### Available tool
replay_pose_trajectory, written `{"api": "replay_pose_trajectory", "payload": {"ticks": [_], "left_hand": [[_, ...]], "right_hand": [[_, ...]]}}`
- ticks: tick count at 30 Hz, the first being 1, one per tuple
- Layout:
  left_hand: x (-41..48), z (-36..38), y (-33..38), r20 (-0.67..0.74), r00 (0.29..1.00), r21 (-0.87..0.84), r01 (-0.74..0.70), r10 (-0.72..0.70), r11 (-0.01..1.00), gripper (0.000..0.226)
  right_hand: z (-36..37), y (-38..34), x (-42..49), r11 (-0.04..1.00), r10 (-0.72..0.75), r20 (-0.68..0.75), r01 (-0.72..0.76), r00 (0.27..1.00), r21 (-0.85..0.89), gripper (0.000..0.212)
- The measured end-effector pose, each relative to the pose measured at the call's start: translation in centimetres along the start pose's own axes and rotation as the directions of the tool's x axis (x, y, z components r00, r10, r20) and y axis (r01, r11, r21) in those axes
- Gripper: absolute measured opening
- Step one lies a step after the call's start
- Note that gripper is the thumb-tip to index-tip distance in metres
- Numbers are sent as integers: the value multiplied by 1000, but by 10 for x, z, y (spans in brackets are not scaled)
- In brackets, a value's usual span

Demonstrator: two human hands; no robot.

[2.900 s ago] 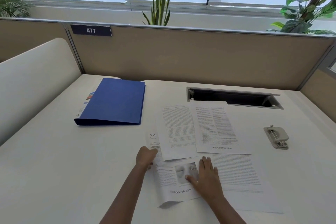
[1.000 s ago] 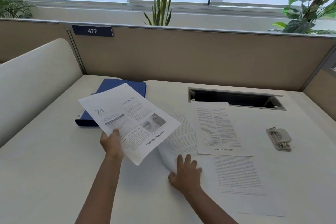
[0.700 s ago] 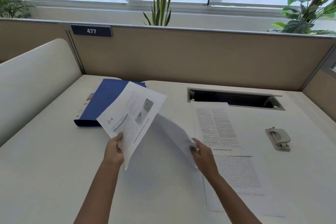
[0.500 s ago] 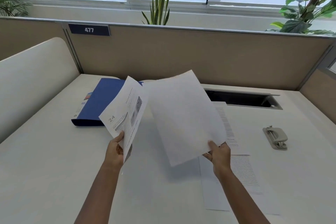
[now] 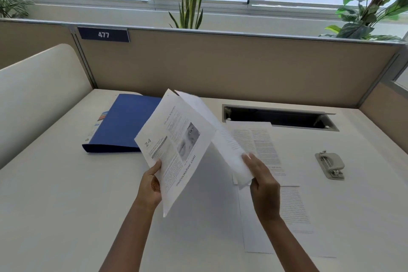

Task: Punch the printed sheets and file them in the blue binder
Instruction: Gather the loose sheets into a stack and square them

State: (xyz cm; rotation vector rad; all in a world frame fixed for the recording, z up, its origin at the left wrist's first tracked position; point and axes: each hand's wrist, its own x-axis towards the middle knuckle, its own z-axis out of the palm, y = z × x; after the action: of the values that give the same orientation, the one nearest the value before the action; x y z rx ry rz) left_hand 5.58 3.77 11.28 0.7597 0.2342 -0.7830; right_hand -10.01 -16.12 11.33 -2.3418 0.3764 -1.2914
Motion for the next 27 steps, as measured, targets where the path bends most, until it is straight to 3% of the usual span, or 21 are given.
{"api": "replay_pose_trajectory", "payload": {"ticks": [2,4,6,8,11,15,18,22,25,27], "left_hand": [[2,3,-4,18,1000,-32,-18,18,999,26],[1,6,-6,20,999,-55,-25,27,998,17],[3,6,-8,40,999,-59,-9,11,998,28],[4,4,-12,40,999,-22,26,-25,999,17],[7,1,-19,-59,997,156,54,-46,986,16],[9,-8,-27,-189,981,308,9,52,951,28],[11,-12,-29,-305,935,418,-37,179,908,34],[15,-15,-28,-352,883,543,-79,312,836,32],[15,-16,-27,-317,849,650,-130,423,749,38],[15,-15,-26,-309,826,697,-140,471,703,48]], "right_hand": [[4,0,-5,974,-148,89,161,985,-157,52],[10,-3,-14,950,-212,160,242,964,-197,60],[15,-7,-23,932,-268,224,311,937,-187,49],[18,-10,-32,919,-285,301,348,910,-183,40],[20,-13,-43,905,-330,384,405,862,-131,38],[18,-9,-51,919,-344,493,393,799,5,26],[15,4,-55,953,-253,602,304,757,19,34],[11,34,-58,983,4,577,104,817,-154,39],[8,57,-56,932,336,445,-223,830,-287,30],[1,60,-47,847,529,351,-461,773,-264,22]]}}
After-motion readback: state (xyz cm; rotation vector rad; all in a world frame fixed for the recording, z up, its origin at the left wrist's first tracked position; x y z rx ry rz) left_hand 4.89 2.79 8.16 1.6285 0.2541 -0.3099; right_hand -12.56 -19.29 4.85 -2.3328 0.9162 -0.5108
